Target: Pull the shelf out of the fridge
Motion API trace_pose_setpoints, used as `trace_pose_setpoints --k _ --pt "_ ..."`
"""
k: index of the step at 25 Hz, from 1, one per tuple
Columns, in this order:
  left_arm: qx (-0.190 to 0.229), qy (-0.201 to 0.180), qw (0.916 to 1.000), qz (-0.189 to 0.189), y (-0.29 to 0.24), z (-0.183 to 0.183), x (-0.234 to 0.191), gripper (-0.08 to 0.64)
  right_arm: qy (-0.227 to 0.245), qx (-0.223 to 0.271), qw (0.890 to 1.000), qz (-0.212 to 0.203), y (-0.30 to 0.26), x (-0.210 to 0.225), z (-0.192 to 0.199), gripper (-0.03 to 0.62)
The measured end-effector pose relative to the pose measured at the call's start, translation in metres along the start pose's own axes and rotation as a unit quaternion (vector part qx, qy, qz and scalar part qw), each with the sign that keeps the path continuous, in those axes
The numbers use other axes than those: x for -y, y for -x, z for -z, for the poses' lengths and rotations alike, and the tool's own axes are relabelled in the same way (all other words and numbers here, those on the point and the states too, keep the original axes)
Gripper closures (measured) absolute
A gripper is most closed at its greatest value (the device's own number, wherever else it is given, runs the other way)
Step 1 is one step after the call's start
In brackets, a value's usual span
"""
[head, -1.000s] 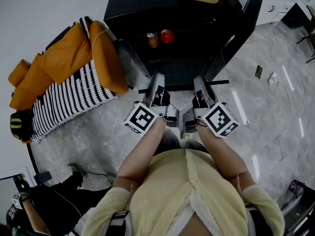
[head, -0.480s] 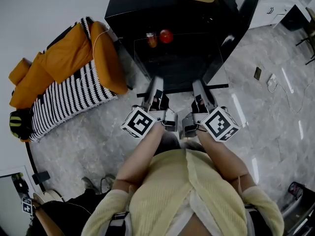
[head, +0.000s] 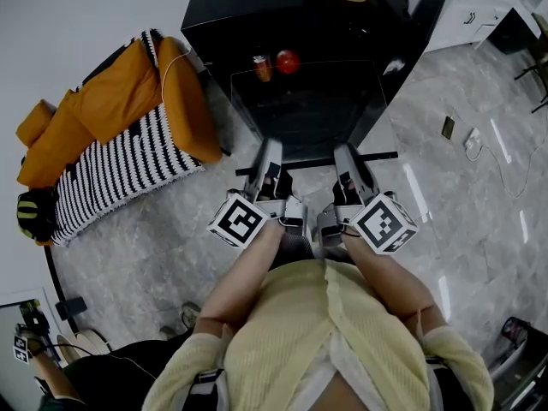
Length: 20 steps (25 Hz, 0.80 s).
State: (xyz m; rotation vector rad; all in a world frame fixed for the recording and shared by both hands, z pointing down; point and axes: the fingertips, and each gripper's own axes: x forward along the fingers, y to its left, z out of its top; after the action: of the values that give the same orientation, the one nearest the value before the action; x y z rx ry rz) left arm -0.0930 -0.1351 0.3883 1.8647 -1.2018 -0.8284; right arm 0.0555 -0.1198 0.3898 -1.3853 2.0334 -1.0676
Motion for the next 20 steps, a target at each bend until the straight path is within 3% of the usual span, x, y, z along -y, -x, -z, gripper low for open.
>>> trace_pose_setpoints --k 7,20 --pt "-0.001 0.018 0.9998 0.001 0.010 0.005 0.009 0.482 0.004 -0.005 1.000 -0.007 0.013 -0.004 0.001 0.483" --pt "-0.003 -0.004 1.0000 0.000 0.031 0.004 0.027 0.482 0.004 -0.018 0.999 -0.031 0.033 -0.019 0.000 0.483"
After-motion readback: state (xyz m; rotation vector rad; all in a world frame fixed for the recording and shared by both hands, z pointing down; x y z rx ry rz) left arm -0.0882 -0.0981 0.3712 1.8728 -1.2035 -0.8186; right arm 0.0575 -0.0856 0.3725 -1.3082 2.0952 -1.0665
